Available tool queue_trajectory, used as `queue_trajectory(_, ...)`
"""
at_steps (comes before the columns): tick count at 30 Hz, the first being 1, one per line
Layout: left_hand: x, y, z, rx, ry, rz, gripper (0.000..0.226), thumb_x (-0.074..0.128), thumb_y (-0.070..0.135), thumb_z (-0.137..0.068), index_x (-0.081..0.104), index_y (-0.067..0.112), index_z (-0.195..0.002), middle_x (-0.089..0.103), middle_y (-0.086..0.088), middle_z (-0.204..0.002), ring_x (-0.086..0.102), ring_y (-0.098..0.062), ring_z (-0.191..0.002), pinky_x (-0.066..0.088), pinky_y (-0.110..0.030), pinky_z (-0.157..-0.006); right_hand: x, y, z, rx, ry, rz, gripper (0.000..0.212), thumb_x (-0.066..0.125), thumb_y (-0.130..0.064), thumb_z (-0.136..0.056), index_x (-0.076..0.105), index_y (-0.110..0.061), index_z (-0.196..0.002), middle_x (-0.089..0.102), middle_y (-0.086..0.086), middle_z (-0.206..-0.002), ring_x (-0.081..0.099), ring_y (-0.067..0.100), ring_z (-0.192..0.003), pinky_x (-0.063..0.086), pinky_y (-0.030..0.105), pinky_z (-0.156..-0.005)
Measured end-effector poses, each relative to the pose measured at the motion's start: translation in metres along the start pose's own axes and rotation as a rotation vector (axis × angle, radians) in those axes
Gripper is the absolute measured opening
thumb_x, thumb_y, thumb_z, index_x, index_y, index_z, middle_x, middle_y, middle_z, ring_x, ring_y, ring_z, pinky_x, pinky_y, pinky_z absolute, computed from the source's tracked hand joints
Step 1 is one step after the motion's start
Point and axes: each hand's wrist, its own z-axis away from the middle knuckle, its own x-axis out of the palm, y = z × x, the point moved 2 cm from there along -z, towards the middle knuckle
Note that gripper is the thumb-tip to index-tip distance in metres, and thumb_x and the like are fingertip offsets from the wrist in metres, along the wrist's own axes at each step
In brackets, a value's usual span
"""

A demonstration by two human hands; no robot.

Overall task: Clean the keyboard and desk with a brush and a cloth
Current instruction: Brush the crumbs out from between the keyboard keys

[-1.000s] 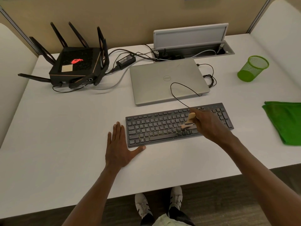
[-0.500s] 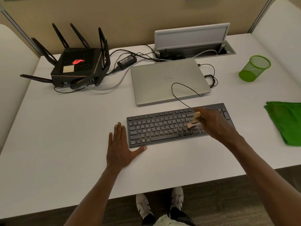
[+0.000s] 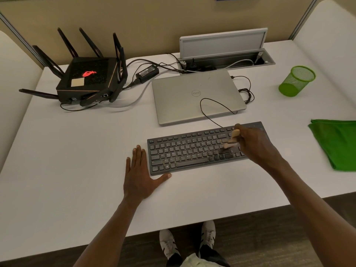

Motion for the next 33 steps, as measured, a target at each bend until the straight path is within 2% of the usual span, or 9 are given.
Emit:
queue_trajectory(5, 0.000, 0.000, 0.000, 0.003, 0.003, -0.007, 0.138, 0.029, 0.104, -0.068, 0.006, 0.007, -0.163, -0.008, -0.006, -0.170, -0.011, -0.017, -0.157, -0.001, -0.043, -0.128, 0.000, 0.003, -0.013, 0.256, 0.164, -0.164, 0.005, 0.055, -0.007, -0.092, 0.058, -0.009, -0.088, 0.063, 0.003, -0.065, 0.056, 0.014, -0.053, 0.042, 0.029, -0.048)
queue_trajectory(11, 0.000, 0.000, 0.000, 0.001, 0.003, -0.021, 0.139, 0.026, 0.105, -0.067, 0.007, 0.006, -0.163, -0.007, -0.007, -0.171, -0.009, -0.018, -0.158, 0.001, -0.044, -0.128, 0.021, -0.005, -0.023, 0.387, 0.287, -0.297, 0.008, 0.057, -0.015, -0.093, 0.056, -0.007, -0.090, 0.066, 0.003, -0.074, 0.065, 0.017, -0.066, 0.054, 0.035, -0.058)
queue_trajectory(13, 0.000, 0.000, 0.000, 0.002, 0.003, -0.012, 0.138, 0.027, 0.104, -0.067, 0.006, 0.007, -0.163, -0.008, -0.006, -0.171, -0.010, -0.018, -0.158, 0.000, -0.043, -0.128, 0.028, -0.005, -0.020, 0.387, 0.275, -0.281, 0.007, 0.055, -0.013, -0.093, 0.054, -0.007, -0.089, 0.064, 0.004, -0.072, 0.063, 0.018, -0.064, 0.050, 0.034, -0.054)
queue_trajectory(16, -0.001, 0.000, 0.000, 0.000, 0.005, -0.005, 0.138, 0.026, 0.105, -0.067, 0.006, 0.007, -0.163, -0.008, -0.006, -0.171, -0.011, -0.017, -0.157, -0.002, -0.041, -0.128, 0.027, -0.005, -0.013, 0.357, 0.222, -0.223, 0.006, 0.054, -0.013, -0.094, 0.052, -0.009, -0.090, 0.059, -0.004, -0.068, 0.058, 0.009, -0.058, 0.036, 0.014, -0.047)
queue_trajectory(17, -0.001, 0.000, 0.000, 0.002, 0.005, -0.006, 0.138, 0.026, 0.105, -0.067, 0.006, 0.007, -0.163, -0.008, -0.006, -0.171, -0.011, -0.017, -0.157, -0.002, -0.041, -0.128, 0.024, -0.006, -0.013, 0.352, 0.216, -0.216, 0.007, 0.054, -0.014, -0.095, 0.053, -0.009, -0.091, 0.059, -0.006, -0.068, 0.057, 0.006, -0.058, 0.036, 0.013, -0.047)
queue_trajectory(22, 0.000, -0.001, 0.000, 0.004, 0.006, -0.012, 0.137, 0.029, 0.104, -0.069, 0.007, 0.007, -0.163, -0.008, -0.006, -0.171, -0.010, -0.018, -0.158, 0.000, -0.043, -0.128, 0.018, -0.009, -0.023, 0.369, 0.283, -0.238, 0.011, 0.052, -0.016, -0.097, 0.053, -0.008, -0.091, 0.062, 0.001, -0.071, 0.058, 0.010, -0.060, 0.045, 0.027, -0.051)
queue_trajectory(27, -0.001, 0.000, 0.000, -0.002, 0.002, -0.001, 0.138, 0.028, 0.104, -0.068, 0.006, 0.007, -0.163, -0.009, -0.006, -0.171, -0.011, -0.017, -0.157, -0.001, -0.042, -0.128, 0.026, -0.010, -0.016, 0.334, 0.185, -0.201, 0.015, 0.047, -0.020, -0.098, 0.050, -0.011, -0.087, 0.057, -0.004, -0.064, 0.055, 0.009, -0.054, 0.034, 0.014, -0.045)
queue_trajectory(31, -0.001, 0.000, 0.000, -0.001, 0.005, -0.001, 0.137, 0.031, 0.103, -0.069, 0.005, 0.008, -0.163, -0.010, -0.005, -0.171, -0.012, -0.017, -0.157, -0.002, -0.041, -0.128, 0.021, -0.005, -0.024, 0.397, 0.227, -0.245, 0.010, 0.052, -0.017, -0.094, 0.051, -0.008, -0.089, 0.061, 0.002, -0.068, 0.060, 0.016, -0.058, 0.047, 0.032, -0.047)
queue_trajectory(33, -0.002, 0.001, 0.000, -0.001, 0.010, 0.008, 0.136, 0.033, 0.102, -0.069, 0.006, 0.008, -0.163, -0.009, -0.005, -0.170, -0.011, -0.017, -0.157, -0.001, -0.042, -0.128, 0.022, -0.008, -0.028, 0.408, 0.224, -0.210, 0.011, 0.051, -0.017, -0.096, 0.051, -0.007, -0.089, 0.059, -0.001, -0.067, 0.058, 0.012, -0.056, 0.042, 0.025, -0.045)
